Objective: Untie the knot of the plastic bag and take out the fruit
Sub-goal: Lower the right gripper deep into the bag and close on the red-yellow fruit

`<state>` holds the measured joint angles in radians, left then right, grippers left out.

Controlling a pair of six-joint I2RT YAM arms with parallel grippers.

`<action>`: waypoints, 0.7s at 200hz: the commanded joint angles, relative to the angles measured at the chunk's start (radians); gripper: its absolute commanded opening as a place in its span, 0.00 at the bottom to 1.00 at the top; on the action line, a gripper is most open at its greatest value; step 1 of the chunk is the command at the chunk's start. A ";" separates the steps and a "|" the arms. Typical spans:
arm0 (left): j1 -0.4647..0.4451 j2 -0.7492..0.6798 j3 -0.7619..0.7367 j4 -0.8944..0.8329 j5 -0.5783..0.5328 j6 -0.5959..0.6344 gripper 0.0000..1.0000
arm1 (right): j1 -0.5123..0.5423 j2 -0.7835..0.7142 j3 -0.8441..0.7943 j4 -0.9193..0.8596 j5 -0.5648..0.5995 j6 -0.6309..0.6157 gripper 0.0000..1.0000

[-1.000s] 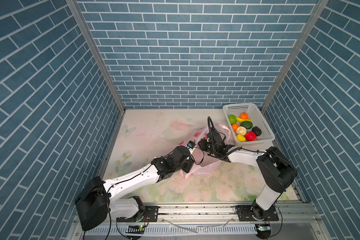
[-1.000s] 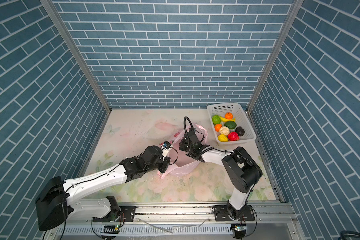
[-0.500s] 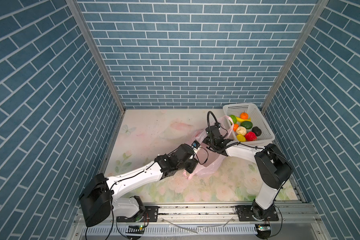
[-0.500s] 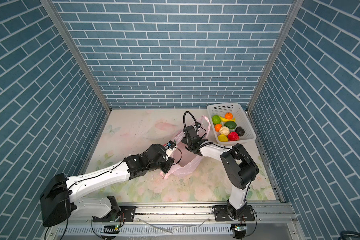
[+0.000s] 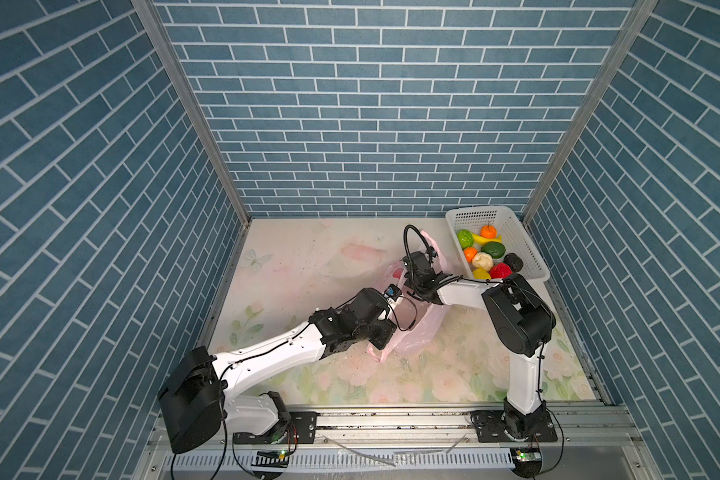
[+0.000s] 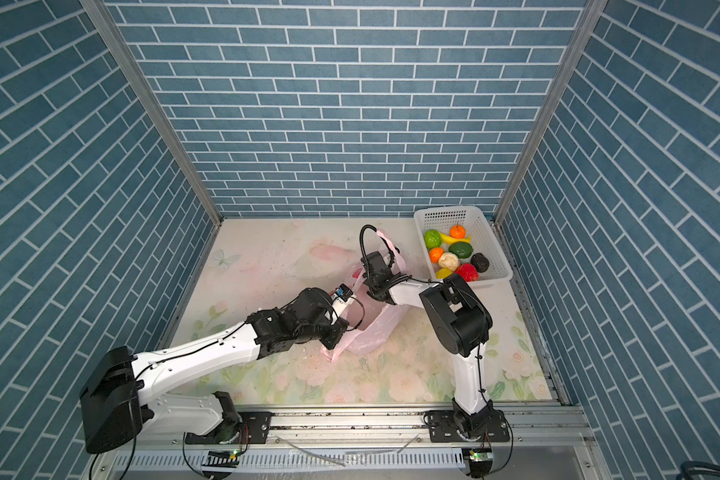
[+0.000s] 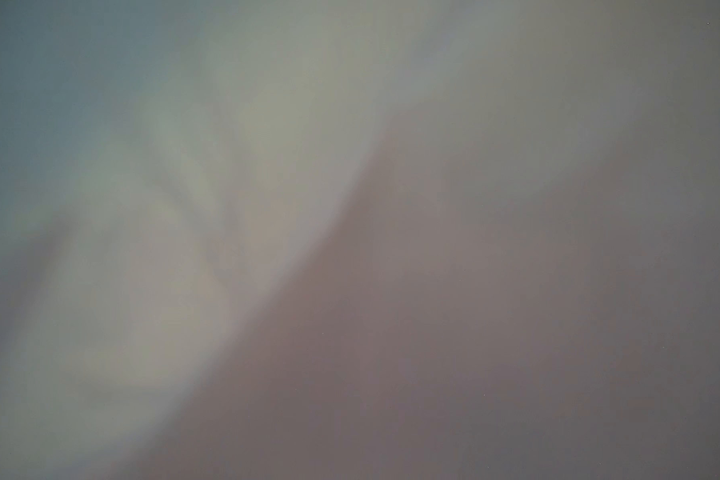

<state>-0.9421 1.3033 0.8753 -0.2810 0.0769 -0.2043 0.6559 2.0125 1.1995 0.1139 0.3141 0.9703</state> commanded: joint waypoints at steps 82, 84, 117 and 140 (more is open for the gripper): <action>-0.006 0.005 0.032 -0.038 0.045 0.026 0.00 | -0.026 0.089 0.085 0.026 0.032 -0.040 0.46; -0.006 0.006 0.033 -0.038 0.044 0.026 0.00 | -0.026 0.087 0.083 0.029 0.028 -0.045 0.46; -0.006 0.023 0.036 -0.035 0.003 0.023 0.00 | -0.027 0.030 0.046 0.060 -0.033 -0.082 0.41; -0.005 0.038 0.036 -0.034 -0.065 0.009 0.00 | -0.025 -0.016 0.000 0.098 -0.142 -0.084 0.41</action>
<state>-0.9424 1.3209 0.8879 -0.2871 0.0792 -0.1921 0.6361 2.0750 1.2549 0.1604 0.2760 0.9089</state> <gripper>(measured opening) 0.044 0.495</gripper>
